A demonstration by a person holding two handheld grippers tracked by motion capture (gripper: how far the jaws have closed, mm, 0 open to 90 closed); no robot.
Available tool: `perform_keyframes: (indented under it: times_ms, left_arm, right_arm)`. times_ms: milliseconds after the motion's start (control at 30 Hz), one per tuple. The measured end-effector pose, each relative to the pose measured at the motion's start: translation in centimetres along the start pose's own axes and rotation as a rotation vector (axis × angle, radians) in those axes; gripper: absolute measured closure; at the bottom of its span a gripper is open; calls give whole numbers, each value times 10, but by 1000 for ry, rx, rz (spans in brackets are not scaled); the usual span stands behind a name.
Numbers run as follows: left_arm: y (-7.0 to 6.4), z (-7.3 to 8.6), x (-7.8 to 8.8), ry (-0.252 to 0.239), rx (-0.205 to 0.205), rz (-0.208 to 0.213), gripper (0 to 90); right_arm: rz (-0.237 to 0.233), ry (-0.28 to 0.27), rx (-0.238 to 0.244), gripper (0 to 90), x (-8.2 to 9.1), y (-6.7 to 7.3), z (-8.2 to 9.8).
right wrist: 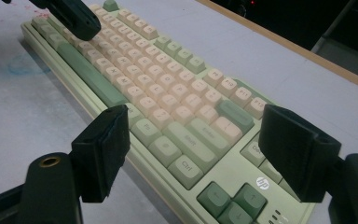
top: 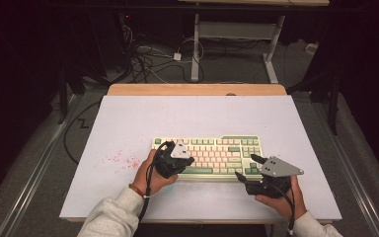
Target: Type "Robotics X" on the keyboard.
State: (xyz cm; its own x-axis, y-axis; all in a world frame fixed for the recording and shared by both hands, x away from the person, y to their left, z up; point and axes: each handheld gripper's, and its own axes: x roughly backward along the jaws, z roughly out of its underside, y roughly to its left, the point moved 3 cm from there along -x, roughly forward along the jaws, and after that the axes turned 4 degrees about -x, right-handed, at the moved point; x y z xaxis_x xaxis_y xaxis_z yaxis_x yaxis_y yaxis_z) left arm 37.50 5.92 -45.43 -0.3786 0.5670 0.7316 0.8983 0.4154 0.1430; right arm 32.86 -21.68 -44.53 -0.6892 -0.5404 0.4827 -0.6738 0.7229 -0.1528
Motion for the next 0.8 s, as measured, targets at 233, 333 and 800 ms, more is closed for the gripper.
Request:
perform_keyframes:
  times_ms: [233, 333, 800]
  left_arm:
    - [-1, -3, -10, 14, -5, 9, 876]
    - [-2, -4, -13, 24, -8, 11, 876]
    - [1, -2, -20, 52, -8, 1, 876]
  right_arm:
    - [-1, 2, 6, 257, -1, 1, 0]
    - [-2, 3, 5, 258, -1, 1, 0]
    - [2, 6, 11, 260, 0, 1, 1]
